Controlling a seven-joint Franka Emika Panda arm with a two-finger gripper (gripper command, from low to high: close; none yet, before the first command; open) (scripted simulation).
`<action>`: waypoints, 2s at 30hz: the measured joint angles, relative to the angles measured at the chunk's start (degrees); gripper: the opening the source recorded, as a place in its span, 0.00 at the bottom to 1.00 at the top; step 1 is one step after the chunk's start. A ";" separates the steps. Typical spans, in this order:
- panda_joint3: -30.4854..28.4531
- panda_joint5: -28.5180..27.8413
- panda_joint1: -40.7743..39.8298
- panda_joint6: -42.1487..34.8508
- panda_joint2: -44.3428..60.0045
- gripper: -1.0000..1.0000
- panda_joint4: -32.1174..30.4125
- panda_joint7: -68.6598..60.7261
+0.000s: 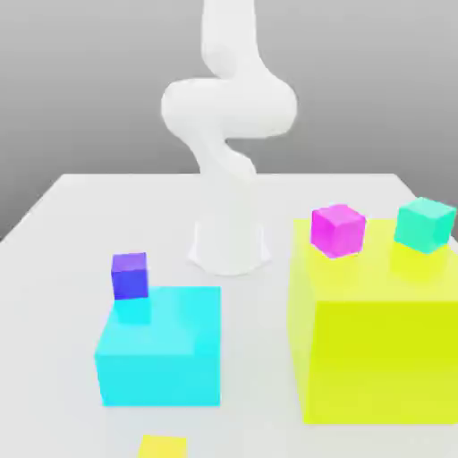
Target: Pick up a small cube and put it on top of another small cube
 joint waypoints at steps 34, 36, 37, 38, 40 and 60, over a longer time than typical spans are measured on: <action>-3.71 5.51 -3.65 24.56 69.93 0.00 3.03 -8.00; -3.71 5.51 -3.65 24.55 69.93 0.00 3.03 -8.00; -3.70 5.51 -3.66 24.54 69.93 0.00 3.03 -8.00; -3.69 5.50 -3.66 24.54 69.93 0.00 3.03 -8.00; -3.59 5.58 -3.75 24.97 70.47 0.00 3.14 -8.05; 8.10 4.97 14.27 -4.85 33.68 0.00 -3.73 -16.58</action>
